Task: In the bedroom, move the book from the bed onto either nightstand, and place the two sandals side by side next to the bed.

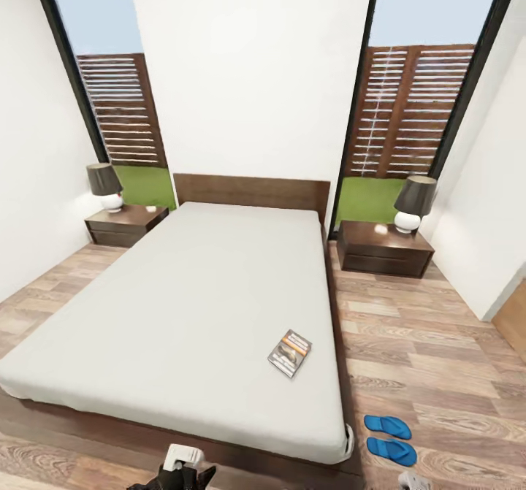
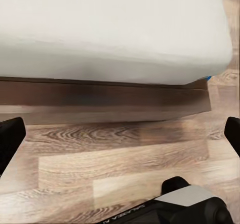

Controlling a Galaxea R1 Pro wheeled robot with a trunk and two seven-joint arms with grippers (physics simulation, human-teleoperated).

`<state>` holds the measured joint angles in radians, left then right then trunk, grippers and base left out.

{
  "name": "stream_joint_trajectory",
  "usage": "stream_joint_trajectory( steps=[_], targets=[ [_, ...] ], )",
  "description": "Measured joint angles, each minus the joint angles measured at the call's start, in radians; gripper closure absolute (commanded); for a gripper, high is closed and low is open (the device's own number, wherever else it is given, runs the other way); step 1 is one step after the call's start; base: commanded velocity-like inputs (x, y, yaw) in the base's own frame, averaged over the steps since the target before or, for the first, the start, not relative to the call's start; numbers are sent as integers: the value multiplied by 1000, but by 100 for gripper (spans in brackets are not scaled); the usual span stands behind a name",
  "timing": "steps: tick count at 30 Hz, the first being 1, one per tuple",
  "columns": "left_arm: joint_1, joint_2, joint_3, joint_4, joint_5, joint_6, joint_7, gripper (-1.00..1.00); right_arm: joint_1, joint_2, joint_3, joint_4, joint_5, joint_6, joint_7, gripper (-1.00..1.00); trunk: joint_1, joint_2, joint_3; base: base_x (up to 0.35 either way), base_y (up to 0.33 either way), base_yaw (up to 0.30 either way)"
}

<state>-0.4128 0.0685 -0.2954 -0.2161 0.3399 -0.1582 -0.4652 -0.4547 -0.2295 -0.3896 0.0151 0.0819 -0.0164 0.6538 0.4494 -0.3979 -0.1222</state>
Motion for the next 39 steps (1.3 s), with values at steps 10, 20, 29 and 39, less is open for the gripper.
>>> stream_joint_trajectory(
  steps=[10,20,29,39],
  targets=[
    [1,-1,-6,7,2,7,0,-100,0,2,6,-40,6,-2,-7,-100,0,0,-6,1,0,-223],
    [1,-1,-6,32,3,6,1,-100,-1,1,6,-39,4,-1,-5,-100,0,0,-12,0,0,-110],
    [1,-2,-6,33,3,6,1,-100,0,2,6,-39,8,-2,-6,-100,0,0,-13,0,0,-78],
    [1,-2,-6,35,3,6,0,-100,0,2,6,-39,7,-2,-5,-100,0,0,-13,76,0,-115]
  ],
)
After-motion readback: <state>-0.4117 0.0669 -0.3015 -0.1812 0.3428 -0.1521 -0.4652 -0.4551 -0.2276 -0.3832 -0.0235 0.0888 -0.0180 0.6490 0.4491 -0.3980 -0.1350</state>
